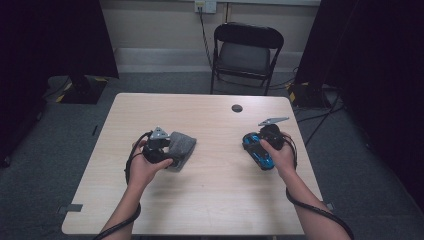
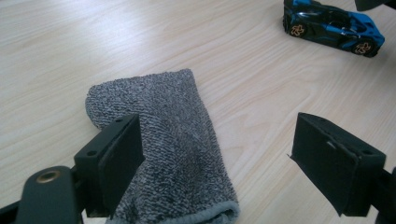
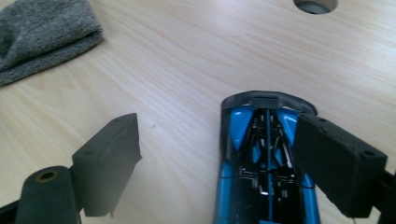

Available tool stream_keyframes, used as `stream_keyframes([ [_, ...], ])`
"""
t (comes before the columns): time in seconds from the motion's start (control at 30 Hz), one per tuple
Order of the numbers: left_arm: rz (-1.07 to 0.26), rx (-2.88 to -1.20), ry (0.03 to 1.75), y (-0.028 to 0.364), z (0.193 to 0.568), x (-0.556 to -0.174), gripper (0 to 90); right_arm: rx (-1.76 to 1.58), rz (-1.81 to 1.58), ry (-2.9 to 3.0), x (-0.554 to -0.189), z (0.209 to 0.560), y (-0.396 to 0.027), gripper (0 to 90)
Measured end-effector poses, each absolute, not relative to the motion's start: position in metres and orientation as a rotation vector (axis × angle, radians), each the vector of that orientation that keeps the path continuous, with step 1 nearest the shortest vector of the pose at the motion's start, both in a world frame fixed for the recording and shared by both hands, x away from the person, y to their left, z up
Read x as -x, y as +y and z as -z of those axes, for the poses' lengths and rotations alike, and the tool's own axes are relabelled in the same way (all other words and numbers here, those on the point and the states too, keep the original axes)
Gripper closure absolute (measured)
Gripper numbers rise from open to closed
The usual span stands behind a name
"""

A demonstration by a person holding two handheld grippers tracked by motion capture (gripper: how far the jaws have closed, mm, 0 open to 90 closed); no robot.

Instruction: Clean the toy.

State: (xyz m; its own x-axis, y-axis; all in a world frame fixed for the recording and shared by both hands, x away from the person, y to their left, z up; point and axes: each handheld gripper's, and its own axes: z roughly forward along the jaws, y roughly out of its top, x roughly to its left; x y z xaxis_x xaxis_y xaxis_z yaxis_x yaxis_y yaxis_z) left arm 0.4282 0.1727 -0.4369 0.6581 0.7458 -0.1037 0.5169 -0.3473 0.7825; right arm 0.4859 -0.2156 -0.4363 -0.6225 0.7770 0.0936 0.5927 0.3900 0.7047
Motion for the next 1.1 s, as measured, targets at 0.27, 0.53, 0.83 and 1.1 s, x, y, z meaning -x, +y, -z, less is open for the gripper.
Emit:
stream_keyframes([
  [0.27, -0.299, -2.025, 0.958, 0.166, 0.438, -0.418, 15.9, -1.146, -1.090, 2.420, -0.471, 0.430, -0.206, 14.9],
  [0.53, -0.266, -2.037, 0.928, 0.155, 0.442, -0.408, 15.9, -1.086, -1.098, 2.461, -0.459, 0.433, -0.198, 14.9],
  [0.83, -0.224, -2.067, 0.880, 0.140, 0.455, -0.395, 15.9, -1.008, -1.108, 2.512, -0.439, 0.440, -0.190, 14.9],
  [1.1, -0.196, -2.083, 0.850, 0.134, 0.465, -0.385, 15.9, -0.968, -1.136, 2.536, -0.425, 0.447, -0.186, 14.9],
])
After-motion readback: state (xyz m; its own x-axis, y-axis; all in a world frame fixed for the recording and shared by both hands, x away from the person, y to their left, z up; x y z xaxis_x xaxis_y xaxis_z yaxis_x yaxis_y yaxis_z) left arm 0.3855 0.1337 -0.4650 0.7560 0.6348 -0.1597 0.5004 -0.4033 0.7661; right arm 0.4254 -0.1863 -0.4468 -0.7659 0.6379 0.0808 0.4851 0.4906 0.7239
